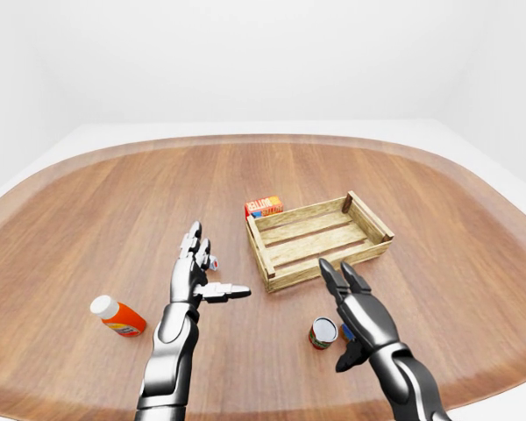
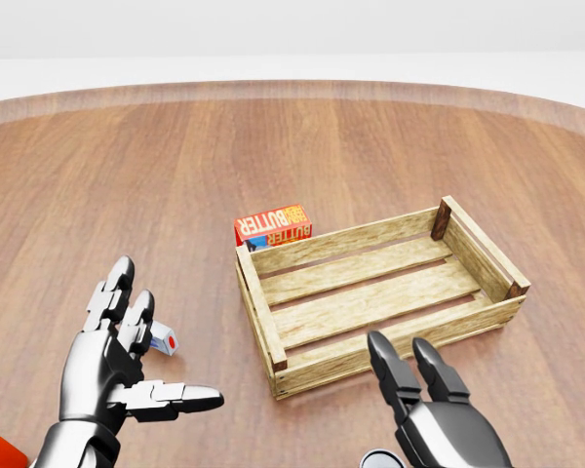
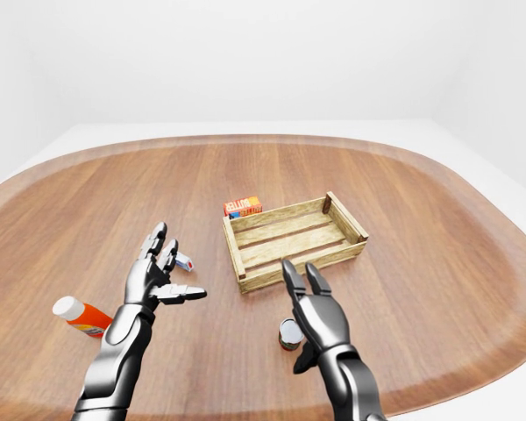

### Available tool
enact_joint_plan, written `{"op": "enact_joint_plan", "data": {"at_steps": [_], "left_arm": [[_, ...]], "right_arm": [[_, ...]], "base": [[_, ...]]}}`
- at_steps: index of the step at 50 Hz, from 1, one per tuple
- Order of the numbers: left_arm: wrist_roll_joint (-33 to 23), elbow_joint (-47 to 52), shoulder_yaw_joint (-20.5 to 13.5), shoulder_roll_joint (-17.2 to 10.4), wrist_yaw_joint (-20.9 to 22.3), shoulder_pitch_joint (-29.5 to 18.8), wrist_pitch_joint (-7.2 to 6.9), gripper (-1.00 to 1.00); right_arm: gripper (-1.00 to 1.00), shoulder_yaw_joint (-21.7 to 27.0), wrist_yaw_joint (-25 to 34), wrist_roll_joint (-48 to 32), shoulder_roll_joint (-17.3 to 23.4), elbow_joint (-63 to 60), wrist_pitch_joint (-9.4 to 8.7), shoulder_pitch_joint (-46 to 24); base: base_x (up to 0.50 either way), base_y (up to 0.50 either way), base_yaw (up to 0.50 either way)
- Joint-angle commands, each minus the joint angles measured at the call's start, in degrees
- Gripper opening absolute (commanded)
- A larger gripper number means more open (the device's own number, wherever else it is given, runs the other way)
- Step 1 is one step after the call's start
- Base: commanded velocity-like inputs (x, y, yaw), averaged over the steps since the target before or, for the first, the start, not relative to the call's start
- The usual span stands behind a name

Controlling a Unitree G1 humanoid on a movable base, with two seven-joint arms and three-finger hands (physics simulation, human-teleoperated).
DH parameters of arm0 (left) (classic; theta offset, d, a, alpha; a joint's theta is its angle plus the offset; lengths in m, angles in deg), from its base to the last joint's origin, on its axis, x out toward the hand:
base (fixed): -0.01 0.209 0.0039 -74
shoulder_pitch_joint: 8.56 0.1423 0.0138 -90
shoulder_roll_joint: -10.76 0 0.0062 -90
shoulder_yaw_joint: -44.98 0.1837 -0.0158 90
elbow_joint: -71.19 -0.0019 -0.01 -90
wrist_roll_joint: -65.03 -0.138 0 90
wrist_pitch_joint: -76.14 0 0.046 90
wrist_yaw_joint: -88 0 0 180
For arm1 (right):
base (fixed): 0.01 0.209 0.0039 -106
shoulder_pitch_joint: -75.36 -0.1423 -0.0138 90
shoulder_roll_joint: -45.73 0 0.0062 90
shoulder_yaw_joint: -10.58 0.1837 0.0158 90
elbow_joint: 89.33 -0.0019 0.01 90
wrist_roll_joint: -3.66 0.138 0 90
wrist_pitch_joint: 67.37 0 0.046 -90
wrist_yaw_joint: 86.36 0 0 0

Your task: Pick up the tomato sauce, and put it in the wooden tray.

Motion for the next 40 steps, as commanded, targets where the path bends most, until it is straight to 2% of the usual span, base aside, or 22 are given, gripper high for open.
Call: {"op": "enact_joint_plan", "data": {"at_steps": [1,15,24,31,40], "left_arm": [[-0.03,0.06,0.04,0.01,-0.01,0.06,0.0,1.0],[0.12,0.23,0.01,0.02,0.14,0.13,0.0,1.0],[0.32,0.41,-0.02,0.01,0.25,0.09,0.0,1.0],[0.24,0.49,0.03,0.01,0.23,0.07,0.0,1.0],[0.29,0.43,0.0,0.0,0.17,0.03,0.0,1.0]], "right_arm": [[1.0,-1.17,0.69,-1.22,0.4,1.0,0.0,0.86],[1.0,-2.51,4.34,-7.76,1.35,0.45,0.0,1.39],[1.0,-2.99,7.6,-12.89,2.17,2.06,0.0,-0.99],[1.0,-3.06,7.68,-14.31,2.05,3.72,0.0,-1.37],[1.0,-5.77,7.17,-15.77,1.69,6.13,0.0,-2.02]], "base": [[0.0,0.0,0.0],[0.0,0.0,0.0],[0.0,0.0,0.0],[0.0,0.0,0.0],[0.0,0.0,0.0]]}}
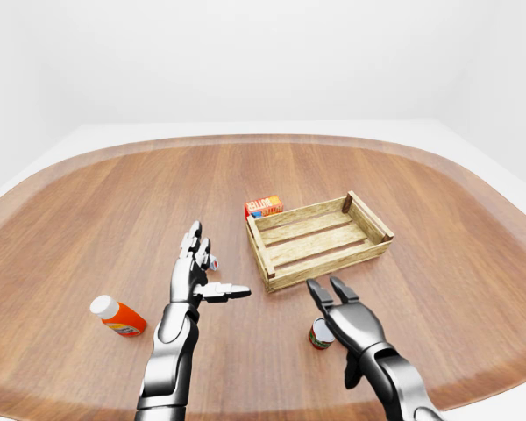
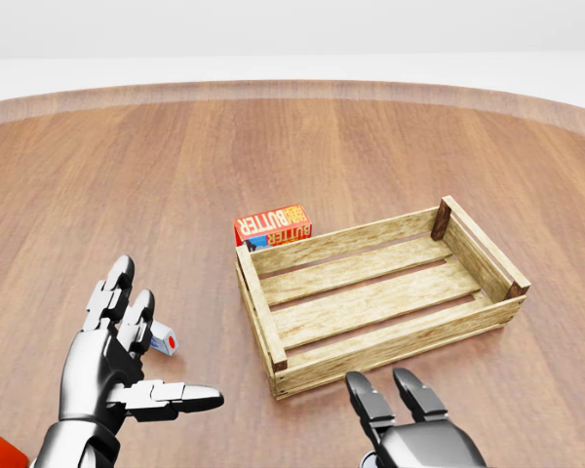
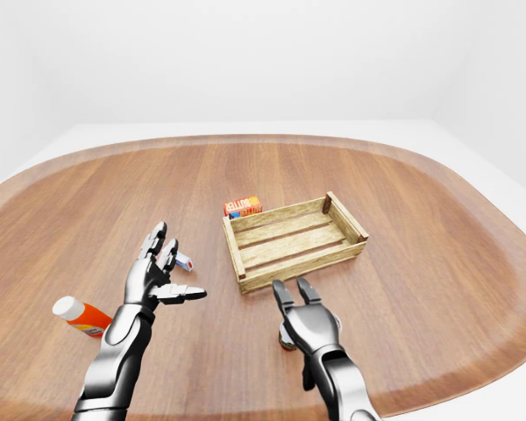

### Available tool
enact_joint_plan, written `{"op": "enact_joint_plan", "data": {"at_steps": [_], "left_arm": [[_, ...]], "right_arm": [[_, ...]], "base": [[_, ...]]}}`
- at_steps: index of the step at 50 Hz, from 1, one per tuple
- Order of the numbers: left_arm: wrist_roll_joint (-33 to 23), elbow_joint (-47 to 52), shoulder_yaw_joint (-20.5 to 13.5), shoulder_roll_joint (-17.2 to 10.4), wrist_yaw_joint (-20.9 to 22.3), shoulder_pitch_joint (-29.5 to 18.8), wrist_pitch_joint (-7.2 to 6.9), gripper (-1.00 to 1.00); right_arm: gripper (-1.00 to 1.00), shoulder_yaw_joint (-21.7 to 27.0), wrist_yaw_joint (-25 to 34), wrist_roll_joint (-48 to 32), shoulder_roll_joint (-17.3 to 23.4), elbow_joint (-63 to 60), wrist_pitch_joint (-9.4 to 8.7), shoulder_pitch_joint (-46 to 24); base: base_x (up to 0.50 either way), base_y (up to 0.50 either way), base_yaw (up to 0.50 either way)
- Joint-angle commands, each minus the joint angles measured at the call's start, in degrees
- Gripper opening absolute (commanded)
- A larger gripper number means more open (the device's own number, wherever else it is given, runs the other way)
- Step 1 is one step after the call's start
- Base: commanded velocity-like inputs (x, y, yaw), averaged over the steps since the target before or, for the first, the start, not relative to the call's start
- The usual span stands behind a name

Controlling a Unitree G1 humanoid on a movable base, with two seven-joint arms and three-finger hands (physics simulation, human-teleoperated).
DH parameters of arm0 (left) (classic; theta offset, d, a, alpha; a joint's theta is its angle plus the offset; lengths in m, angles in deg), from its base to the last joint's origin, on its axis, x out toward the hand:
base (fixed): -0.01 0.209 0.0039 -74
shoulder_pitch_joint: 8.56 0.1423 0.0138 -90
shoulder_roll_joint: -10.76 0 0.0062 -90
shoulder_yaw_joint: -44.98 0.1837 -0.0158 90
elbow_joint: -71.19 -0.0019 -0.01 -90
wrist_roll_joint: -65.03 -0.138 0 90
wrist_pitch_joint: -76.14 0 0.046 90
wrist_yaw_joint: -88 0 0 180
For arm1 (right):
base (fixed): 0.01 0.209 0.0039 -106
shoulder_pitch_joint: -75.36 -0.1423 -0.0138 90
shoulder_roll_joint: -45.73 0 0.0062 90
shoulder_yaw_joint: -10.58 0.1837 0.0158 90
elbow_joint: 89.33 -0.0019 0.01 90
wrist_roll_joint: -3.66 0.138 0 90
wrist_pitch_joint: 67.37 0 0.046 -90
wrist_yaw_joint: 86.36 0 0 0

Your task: Pick up the tomato sauce, and put it in the wooden tray.

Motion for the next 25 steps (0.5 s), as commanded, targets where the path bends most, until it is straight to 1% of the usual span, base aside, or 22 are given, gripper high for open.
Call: {"op": "enact_joint_plan", "data": {"at_steps": [1,11,25], "left_arm": [[0.02,0.0,-0.01,-0.01,-0.02,-0.04,0.0,1.0],[-0.01,0.05,0.01,0.0,-0.04,0.01,0.0,1.0],[-0.13,0.07,0.02,0.0,-0.09,0.03,0.0,1.0]], "right_arm": [[1.0,-2.15,0.36,-2.44,-0.05,2.35,0.0,-0.91],[1.0,-2.06,0.23,-2.67,0.5,6.76,0.0,-4.28],[1.0,-0.89,-0.91,-2.27,0.6,11.92,0.0,-6.53]], "base": [[0.0,0.0,0.0],[0.0,0.0,0.0],[0.0,0.0,0.0]]}}
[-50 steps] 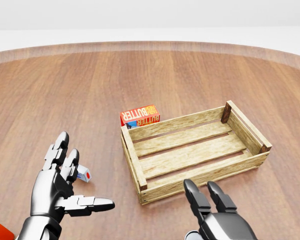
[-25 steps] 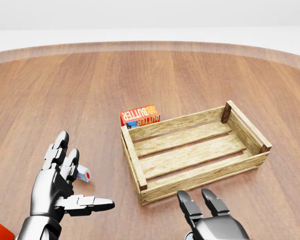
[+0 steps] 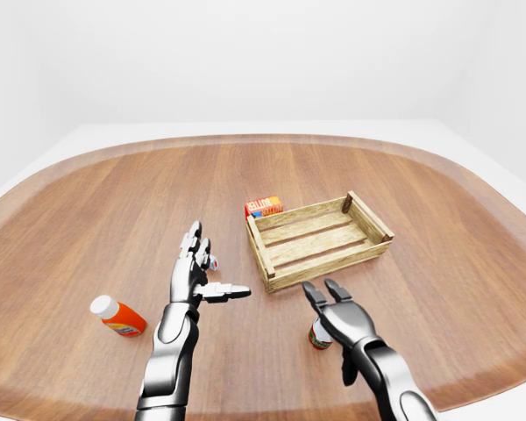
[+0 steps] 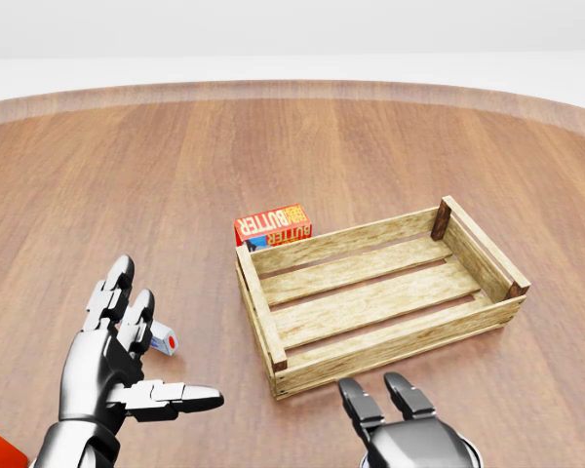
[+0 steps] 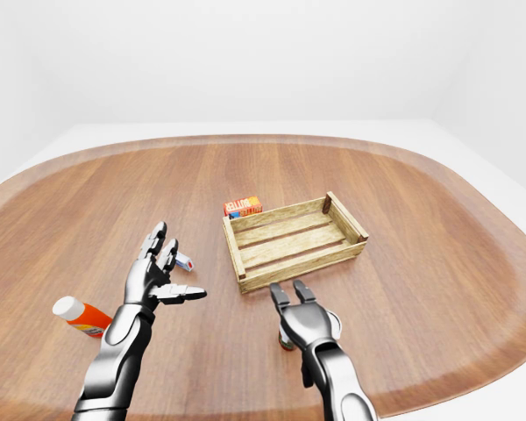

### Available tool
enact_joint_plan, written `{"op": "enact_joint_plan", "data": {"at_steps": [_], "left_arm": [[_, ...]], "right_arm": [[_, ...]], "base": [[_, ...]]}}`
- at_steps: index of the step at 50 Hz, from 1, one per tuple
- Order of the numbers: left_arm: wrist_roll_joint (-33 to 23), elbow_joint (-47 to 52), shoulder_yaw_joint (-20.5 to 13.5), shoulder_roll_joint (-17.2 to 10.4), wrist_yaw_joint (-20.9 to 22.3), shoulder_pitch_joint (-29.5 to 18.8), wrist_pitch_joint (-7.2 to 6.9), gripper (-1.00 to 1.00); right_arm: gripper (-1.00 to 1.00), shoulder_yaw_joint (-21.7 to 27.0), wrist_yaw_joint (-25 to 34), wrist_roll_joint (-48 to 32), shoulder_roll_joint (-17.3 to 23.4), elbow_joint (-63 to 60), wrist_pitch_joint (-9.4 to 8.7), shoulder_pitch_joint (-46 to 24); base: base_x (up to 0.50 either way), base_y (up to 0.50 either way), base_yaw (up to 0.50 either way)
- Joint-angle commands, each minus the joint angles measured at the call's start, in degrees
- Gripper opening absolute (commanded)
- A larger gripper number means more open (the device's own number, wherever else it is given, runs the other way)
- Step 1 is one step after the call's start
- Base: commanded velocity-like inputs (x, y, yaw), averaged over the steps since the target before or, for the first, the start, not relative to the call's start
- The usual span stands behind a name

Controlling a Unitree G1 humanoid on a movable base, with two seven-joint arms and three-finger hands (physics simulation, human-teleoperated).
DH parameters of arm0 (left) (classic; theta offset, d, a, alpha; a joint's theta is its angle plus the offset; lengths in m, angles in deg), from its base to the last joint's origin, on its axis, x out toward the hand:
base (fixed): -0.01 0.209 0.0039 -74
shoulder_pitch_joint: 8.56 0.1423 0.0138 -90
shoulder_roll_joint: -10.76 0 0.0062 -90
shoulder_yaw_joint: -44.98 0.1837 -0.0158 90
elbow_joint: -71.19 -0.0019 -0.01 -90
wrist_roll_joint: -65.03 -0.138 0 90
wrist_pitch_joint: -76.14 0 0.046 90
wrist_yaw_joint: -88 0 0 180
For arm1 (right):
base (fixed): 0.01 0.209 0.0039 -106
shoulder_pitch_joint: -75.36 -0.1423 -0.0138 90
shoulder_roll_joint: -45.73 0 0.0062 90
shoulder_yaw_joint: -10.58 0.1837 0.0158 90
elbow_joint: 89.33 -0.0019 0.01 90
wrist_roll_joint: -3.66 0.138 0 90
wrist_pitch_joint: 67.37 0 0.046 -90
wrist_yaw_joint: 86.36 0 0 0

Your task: Pick up the tomato sauce, and put it in the wooden tray.

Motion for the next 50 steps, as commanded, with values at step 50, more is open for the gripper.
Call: {"op": "enact_joint_plan", "data": {"at_steps": [50], "left_arm": [[-0.14,-0.12,0.01,-0.01,0.09,-0.01,0.0,1.0]], "right_arm": [[1.0,-0.07,-3.25,1.05,0.01,11.94,0.0,-5.34]], "base": [[0.0,0.0,0.0]]}}
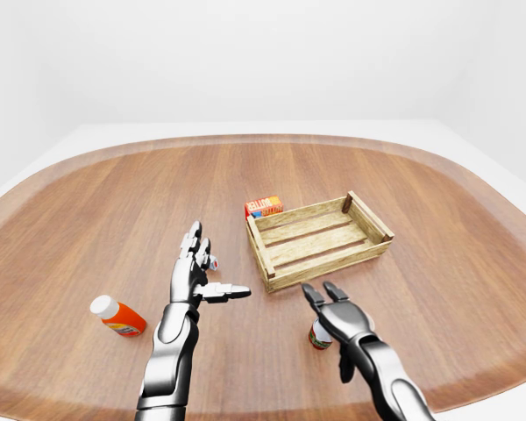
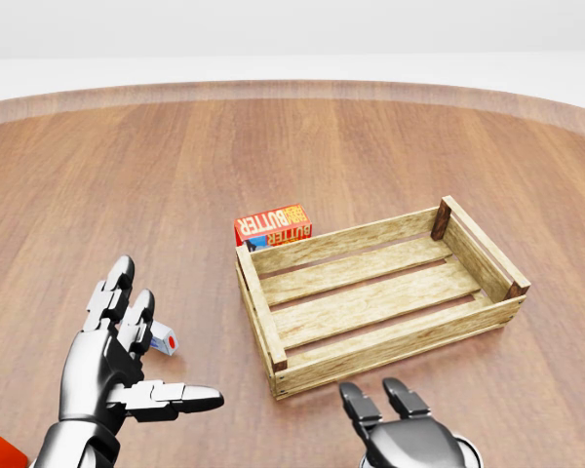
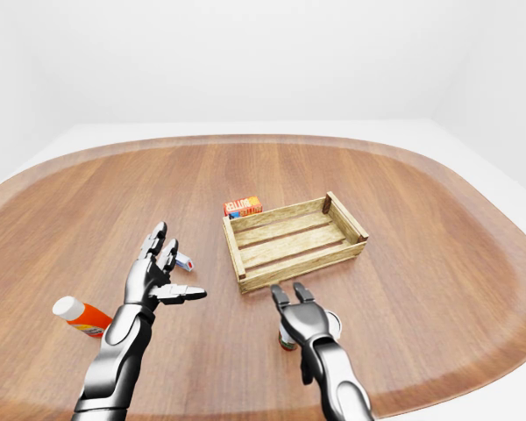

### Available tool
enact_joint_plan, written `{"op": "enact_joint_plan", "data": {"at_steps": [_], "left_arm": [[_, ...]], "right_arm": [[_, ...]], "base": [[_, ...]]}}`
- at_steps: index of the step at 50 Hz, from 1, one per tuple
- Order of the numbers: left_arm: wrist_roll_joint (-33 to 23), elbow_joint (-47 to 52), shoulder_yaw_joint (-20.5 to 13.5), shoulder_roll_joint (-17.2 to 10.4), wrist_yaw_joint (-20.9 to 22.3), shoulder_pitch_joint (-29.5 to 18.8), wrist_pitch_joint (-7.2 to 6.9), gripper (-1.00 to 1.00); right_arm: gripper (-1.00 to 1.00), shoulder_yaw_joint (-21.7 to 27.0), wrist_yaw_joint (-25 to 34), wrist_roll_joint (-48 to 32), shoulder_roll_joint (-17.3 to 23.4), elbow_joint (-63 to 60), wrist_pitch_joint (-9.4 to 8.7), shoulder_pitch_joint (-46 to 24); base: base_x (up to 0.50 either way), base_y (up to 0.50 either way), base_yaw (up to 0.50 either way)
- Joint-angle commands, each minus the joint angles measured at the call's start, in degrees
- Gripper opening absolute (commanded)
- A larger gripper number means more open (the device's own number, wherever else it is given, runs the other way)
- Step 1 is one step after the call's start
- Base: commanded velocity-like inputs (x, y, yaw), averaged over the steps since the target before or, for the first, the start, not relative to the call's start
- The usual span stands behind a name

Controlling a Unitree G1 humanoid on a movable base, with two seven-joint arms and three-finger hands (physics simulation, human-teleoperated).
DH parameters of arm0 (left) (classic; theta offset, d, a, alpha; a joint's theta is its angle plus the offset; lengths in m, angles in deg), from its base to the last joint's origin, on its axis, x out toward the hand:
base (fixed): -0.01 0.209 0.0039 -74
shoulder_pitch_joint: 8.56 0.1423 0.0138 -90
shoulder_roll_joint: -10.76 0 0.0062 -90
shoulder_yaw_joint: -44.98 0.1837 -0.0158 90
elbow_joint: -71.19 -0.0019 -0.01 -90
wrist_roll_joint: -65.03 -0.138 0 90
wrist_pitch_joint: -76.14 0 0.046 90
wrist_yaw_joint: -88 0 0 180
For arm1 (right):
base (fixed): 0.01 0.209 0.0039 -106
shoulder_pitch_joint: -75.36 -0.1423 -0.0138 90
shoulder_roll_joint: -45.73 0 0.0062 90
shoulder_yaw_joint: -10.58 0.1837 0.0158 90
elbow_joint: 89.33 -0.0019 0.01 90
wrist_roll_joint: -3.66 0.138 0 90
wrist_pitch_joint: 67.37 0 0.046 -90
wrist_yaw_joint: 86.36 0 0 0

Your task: Pick up the tomato sauce, and put it in the wooden tray.

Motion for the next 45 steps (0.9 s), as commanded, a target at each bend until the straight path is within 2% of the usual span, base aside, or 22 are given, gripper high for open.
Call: {"op": "enact_joint_plan", "data": {"at_steps": [1,18,27,45], "left_arm": [[-0.04,0.06,0.04,0.01,0.01,0.01,0.0,1.0],[0.04,0.13,0.1,0.07,-0.07,0.02,0.0,1.0],[0.09,0.0,0.06,0.04,-0.04,-0.05,0.0,1.0],[0.11,-0.24,0.03,0.01,0.03,-0.14,0.0,1.0]], "right_arm": [[1.0,-0.6,-0.72,-0.16,-0.08,1.67,0.0,-0.42],[1.0,-2.19,-0.17,-1.11,-0.52,1.0,0.0,-0.24],[1.0,-1.63,-1.63,-0.53,-0.08,4.86,0.0,-2.12],[1.0,-1.23,-0.04,0.59,-0.26,5.18,0.0,-2.06]], "base": [[0.0,0.0,0.0],[0.0,0.0,0.0],[0.0,0.0,0.0],[0.0,0.0,0.0]]}}
